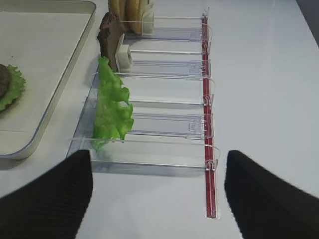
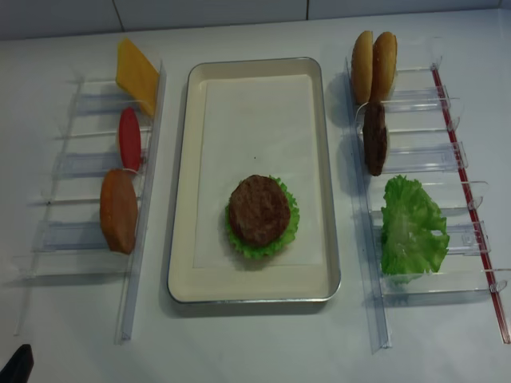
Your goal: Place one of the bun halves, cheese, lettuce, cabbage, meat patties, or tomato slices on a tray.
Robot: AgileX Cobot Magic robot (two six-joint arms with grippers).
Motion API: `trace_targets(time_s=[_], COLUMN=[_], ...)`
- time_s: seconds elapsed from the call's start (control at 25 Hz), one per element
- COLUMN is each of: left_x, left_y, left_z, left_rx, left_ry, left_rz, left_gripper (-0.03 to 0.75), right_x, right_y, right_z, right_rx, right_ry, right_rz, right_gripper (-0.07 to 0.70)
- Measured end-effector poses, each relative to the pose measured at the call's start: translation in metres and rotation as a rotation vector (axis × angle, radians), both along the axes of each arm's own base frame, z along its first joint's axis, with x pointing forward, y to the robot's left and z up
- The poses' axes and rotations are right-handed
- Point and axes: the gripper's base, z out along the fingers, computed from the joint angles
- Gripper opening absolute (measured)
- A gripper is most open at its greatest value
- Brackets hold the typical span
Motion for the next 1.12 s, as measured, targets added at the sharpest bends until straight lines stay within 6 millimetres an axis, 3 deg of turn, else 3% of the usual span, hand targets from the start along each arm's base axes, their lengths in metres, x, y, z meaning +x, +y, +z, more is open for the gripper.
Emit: trace_targets(time_s=[1.12], left_x=[0.0], left_y=[0.0], left_z=[0.0], left_rx=[0.0], left_ry=[0.0], left_rz=[0.0], left_gripper=[0.457], right_x=[0.0], right_y=[0.0], right_z=[0.0], right_rx=[0.003], right_ry=[0.001], right_rz=[-0.002], right_gripper=[0.545])
